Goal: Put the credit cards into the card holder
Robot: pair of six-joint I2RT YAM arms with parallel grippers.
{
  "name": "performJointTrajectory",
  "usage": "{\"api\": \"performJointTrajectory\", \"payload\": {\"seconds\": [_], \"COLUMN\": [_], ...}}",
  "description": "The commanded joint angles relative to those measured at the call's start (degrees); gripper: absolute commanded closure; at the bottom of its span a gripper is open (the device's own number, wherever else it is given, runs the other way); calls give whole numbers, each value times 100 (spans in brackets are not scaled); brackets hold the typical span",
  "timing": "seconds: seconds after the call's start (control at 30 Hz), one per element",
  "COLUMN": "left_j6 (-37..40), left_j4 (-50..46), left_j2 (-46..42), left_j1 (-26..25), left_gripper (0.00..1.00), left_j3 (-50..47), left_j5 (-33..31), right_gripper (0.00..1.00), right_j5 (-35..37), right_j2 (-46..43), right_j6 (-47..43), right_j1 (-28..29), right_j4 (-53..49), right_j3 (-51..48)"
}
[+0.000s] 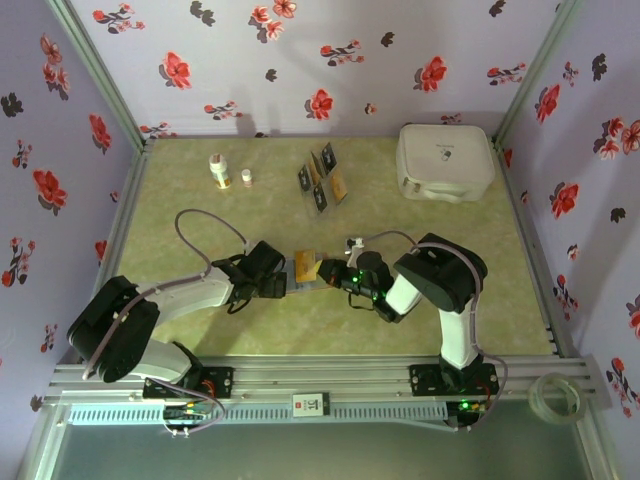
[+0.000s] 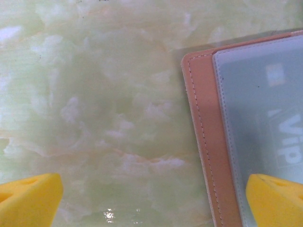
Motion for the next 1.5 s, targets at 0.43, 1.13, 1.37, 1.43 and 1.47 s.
{"api": "performJointTrajectory", "payload": {"seconds": [0.43,1.13,1.37,1.43,1.47], "left_j6": [19,2,16,4,9], "left_j4": [-42,-32,-53,-56,-51], "left_j2": [-38,-21,-27,-30,-30], "left_j1": [-19,-22,-17,-19,-16], "left_gripper": [0,0,0,0,0], "left_j3": [100,106,109,111,105], "left_j5": [-165,-163,-166,-163,-164], "right_gripper": [100,100,100,100,100], "right_j5": [120,213,220,220,215], "right_j2": [12,-23,-47,-44,-57], "right_j6": [31,42,26,23,18], "right_j1": [167,160,-19,-54,-72], "right_j4": [-108,-51,-77,-92,-103], "right_j3": [-146,-286,-269,-273,-269]}}
